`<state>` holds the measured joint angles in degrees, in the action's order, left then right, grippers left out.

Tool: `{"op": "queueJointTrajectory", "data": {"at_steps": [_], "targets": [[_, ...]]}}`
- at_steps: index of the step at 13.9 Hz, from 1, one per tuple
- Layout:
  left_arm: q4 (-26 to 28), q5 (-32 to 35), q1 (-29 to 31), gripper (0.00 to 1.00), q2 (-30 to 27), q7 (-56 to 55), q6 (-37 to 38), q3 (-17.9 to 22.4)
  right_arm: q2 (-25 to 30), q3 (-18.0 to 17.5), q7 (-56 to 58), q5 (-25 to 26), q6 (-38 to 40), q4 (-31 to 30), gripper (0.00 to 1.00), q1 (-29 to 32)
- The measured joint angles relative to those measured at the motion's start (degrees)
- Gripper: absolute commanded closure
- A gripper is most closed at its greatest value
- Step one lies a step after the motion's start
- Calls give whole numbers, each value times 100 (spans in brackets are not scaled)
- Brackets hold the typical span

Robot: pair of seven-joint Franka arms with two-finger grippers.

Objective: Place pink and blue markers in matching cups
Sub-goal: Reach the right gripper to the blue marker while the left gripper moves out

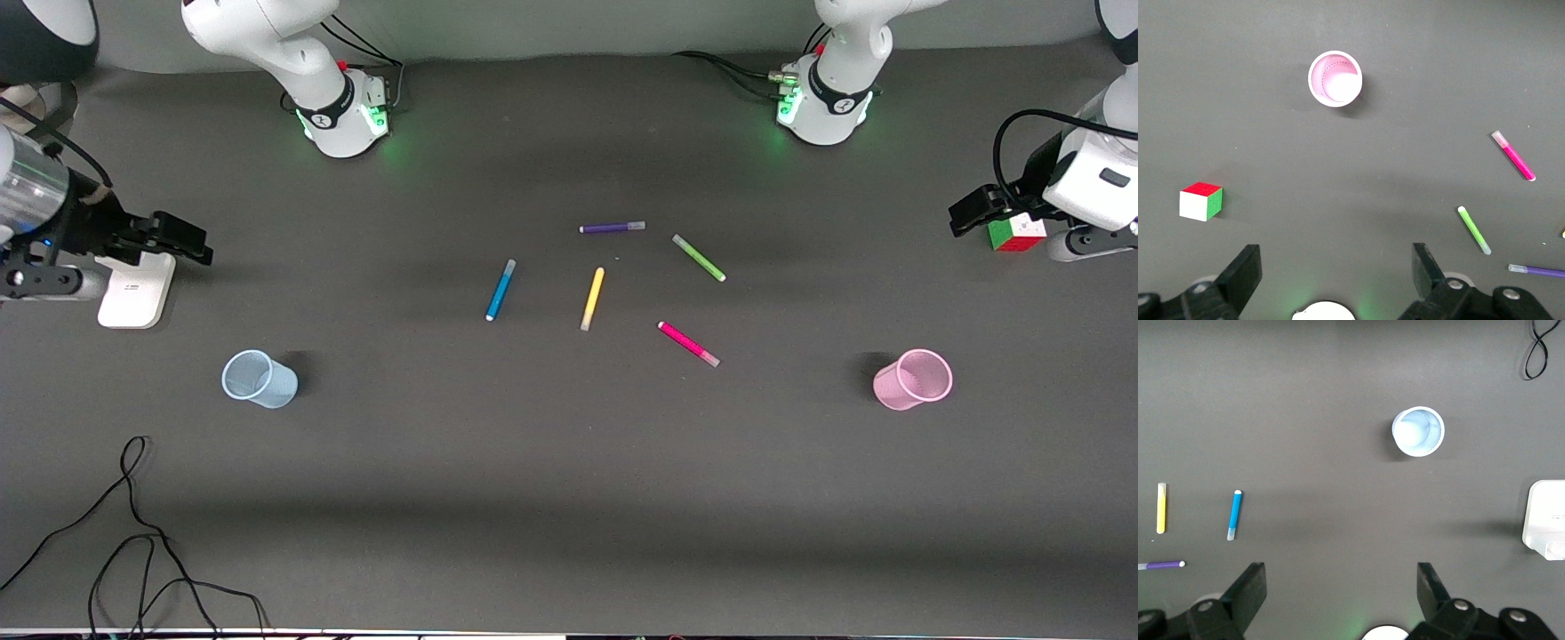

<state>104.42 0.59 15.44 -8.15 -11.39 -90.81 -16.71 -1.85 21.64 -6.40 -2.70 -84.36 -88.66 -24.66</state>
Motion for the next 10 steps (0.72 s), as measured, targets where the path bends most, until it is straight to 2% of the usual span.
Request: {"op": "queueJointTrajectory", "data": {"at_steps": [3, 5, 8, 10], "targets": [[-2, 0, 0, 0, 0, 6, 0, 0, -47, -2, -2, 0, -5, -78, 0, -3], [-3, 0, 0, 0, 3, 9, 1, 1, -293, -98, -184, -116, -79, -170, 0, -8], [0, 0, 0, 0, 97, 10, 7, 0, -1214, -694, -1378, -856, -488, -281, 0, -36], [1, -1, 0, 0, 261, 10, 5, -2, -1885, -1195, -2113, -1135, -786, -291, 0, -65]]}}
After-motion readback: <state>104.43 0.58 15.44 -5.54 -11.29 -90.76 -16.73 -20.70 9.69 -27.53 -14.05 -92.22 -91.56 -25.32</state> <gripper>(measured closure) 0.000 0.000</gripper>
